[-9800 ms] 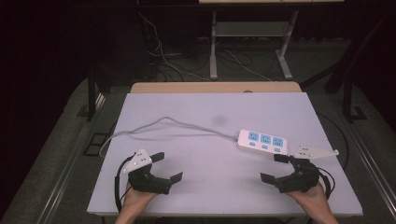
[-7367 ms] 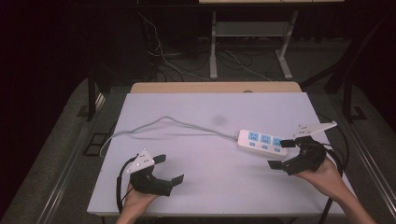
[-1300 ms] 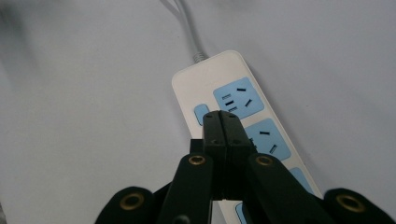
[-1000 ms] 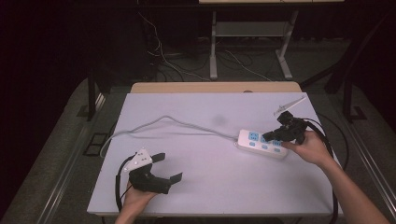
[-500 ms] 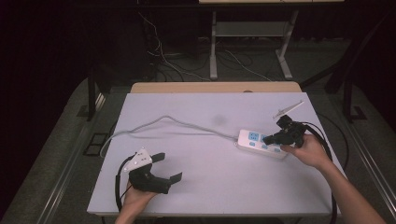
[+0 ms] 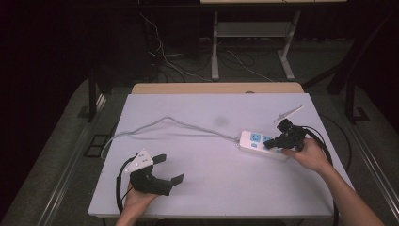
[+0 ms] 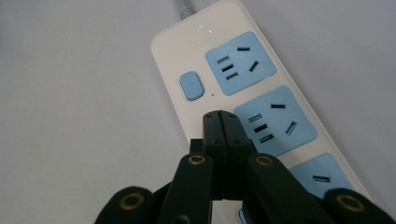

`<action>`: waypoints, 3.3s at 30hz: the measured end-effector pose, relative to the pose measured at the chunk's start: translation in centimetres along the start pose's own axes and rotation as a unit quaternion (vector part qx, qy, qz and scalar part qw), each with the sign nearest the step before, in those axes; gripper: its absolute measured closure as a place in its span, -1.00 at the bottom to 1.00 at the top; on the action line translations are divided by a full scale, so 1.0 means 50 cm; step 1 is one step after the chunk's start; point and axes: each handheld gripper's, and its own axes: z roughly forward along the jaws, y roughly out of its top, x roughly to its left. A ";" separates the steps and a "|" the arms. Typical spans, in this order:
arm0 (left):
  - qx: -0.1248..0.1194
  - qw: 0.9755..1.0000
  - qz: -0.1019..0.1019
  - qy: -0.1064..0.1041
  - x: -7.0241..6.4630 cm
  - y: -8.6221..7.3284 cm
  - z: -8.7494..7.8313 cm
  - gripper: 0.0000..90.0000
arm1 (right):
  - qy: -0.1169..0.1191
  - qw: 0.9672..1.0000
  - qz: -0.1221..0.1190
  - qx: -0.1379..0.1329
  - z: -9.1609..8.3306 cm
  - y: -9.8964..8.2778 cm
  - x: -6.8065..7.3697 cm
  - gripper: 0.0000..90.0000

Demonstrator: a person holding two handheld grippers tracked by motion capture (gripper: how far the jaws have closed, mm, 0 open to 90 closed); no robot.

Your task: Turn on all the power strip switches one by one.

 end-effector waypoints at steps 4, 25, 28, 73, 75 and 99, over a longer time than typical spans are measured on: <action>0.001 1.000 0.001 -0.001 -0.001 0.000 0.001 -1.00 | 0.002 1.000 0.005 -0.002 0.000 -0.001 -0.003 1.00; 0.003 1.000 0.003 -0.003 -0.002 0.000 0.003 -1.00 | -0.007 1.000 -0.011 -0.001 0.005 -0.005 0.002 1.00; 0.004 1.000 0.003 -0.002 -0.002 0.001 0.003 -1.00 | -0.004 1.000 -0.011 0.000 0.006 -0.005 0.000 1.00; 0.001 1.000 -0.001 -0.001 0.003 -0.001 -0.001 -1.00 | 0.007 1.000 -0.011 -0.016 -0.044 0.031 0.012 1.00; 0.000 1.000 -0.001 -0.002 0.003 0.000 -0.001 -1.00 | 0.006 1.000 -0.014 -0.018 -0.047 0.035 0.013 1.00; -0.001 1.000 0.001 -0.004 0.001 0.000 -0.003 -1.00 | 0.017 0.999 -0.030 -0.015 -0.033 0.076 0.041 1.00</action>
